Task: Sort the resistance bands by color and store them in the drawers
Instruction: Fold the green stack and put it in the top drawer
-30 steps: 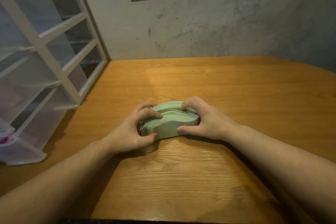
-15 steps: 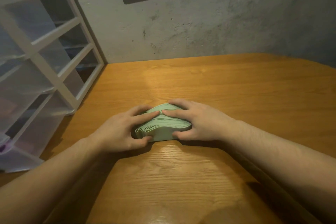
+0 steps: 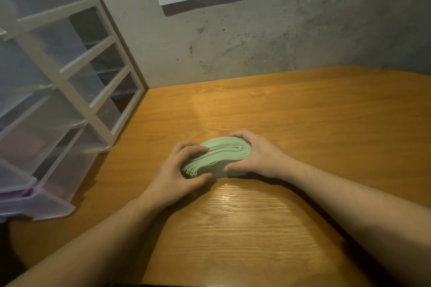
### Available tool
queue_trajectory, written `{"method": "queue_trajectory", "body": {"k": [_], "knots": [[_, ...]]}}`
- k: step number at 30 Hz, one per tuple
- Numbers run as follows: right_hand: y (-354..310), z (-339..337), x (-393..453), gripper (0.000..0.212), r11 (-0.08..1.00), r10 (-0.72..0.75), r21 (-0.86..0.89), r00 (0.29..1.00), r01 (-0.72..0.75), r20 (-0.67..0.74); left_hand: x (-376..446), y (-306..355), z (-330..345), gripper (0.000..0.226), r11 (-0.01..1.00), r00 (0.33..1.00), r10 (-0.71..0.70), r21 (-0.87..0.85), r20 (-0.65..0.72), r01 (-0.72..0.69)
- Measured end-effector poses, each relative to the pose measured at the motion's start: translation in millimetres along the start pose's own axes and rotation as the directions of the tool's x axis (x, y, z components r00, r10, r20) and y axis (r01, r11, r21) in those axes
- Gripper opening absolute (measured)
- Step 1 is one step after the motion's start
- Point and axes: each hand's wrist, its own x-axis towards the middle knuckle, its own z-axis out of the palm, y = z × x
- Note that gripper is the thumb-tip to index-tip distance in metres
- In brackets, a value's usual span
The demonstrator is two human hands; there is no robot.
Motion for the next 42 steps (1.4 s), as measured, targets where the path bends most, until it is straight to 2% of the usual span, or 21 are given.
{"method": "queue_trajectory", "body": {"k": [5, 8, 12, 14, 17, 20, 25, 31, 34, 36, 38, 39, 40, 42], "knots": [[0, -2, 2, 0.079, 0.998, -0.011, 0.055, 1.0, 0.01, 0.018, 8, 11, -8, 0.077, 0.979, 0.984, -0.18, -0.097, 0.007, 0.18], [-5, -4, 4, 0.083, 0.991, -0.01, 0.135, 1.0, 0.009, 0.005, 10, 13, -18, 0.073, 0.97, 0.974, -0.22, -0.096, 0.064, 0.225], [-24, 0, 10, 0.08, 0.944, -0.038, 0.331, 0.998, 0.018, 0.056, -1, 20, -42, 0.07, 0.958, 0.958, -0.285, -0.007, 0.032, 0.286], [-44, 5, 13, 0.075, 0.916, -0.048, 0.401, 0.996, 0.013, 0.077, -11, 30, -60, 0.075, 0.953, 0.953, -0.301, -0.008, 0.043, 0.301], [-84, 11, 21, 0.075, 0.921, -0.103, 0.384, 0.991, 0.063, 0.083, -24, 49, -96, 0.084, 0.931, 0.931, -0.365, -0.009, 0.018, 0.365], [-130, 20, 32, 0.071, 0.901, -0.159, 0.422, 0.982, 0.102, 0.101, -36, 66, -139, 0.071, 0.914, 0.915, -0.404, -0.048, -0.008, 0.404], [-209, 31, 46, 0.057, 0.878, -0.267, 0.436, 0.959, 0.201, 0.096, -65, 90, -213, 0.063, 0.925, 0.923, -0.377, -0.075, -0.075, 0.372], [-304, 35, 65, 0.057, 0.867, -0.352, 0.411, 0.929, 0.28, 0.109, -88, 111, -297, 0.046, 0.949, 0.926, -0.296, -0.182, -0.236, 0.257], [-347, 38, 79, 0.054, 0.875, -0.382, 0.381, 0.909, 0.298, 0.167, -93, 114, -338, 0.044, 0.965, 0.917, -0.251, -0.156, -0.309, 0.212], [-372, 38, 90, 0.044, 0.877, -0.407, 0.354, 0.895, 0.326, 0.184, -95, 115, -362, 0.047, 0.973, 0.91, -0.224, -0.129, -0.35, 0.19], [-396, 39, 100, 0.04, 0.858, -0.4, 0.411, 0.903, 0.308, 0.157, -96, 115, -383, 0.05, 0.98, 0.901, -0.197, -0.106, -0.387, 0.169], [-405, 39, 109, 0.048, 0.856, -0.378, 0.424, 0.918, 0.296, 0.121, -97, 115, -393, 0.052, 0.982, 0.894, -0.19, -0.098, -0.405, 0.164], [-415, 40, 117, 0.054, 0.863, -0.359, 0.406, 0.93, 0.3, 0.078, -97, 114, -402, 0.053, 0.982, 0.888, -0.186, -0.091, -0.421, 0.163], [-429, 44, 137, 0.045, 0.89, -0.383, 0.261, 0.924, 0.375, -0.022, -99, 110, -420, 0.055, 0.983, 0.875, -0.182, -0.084, -0.448, 0.162]]}}
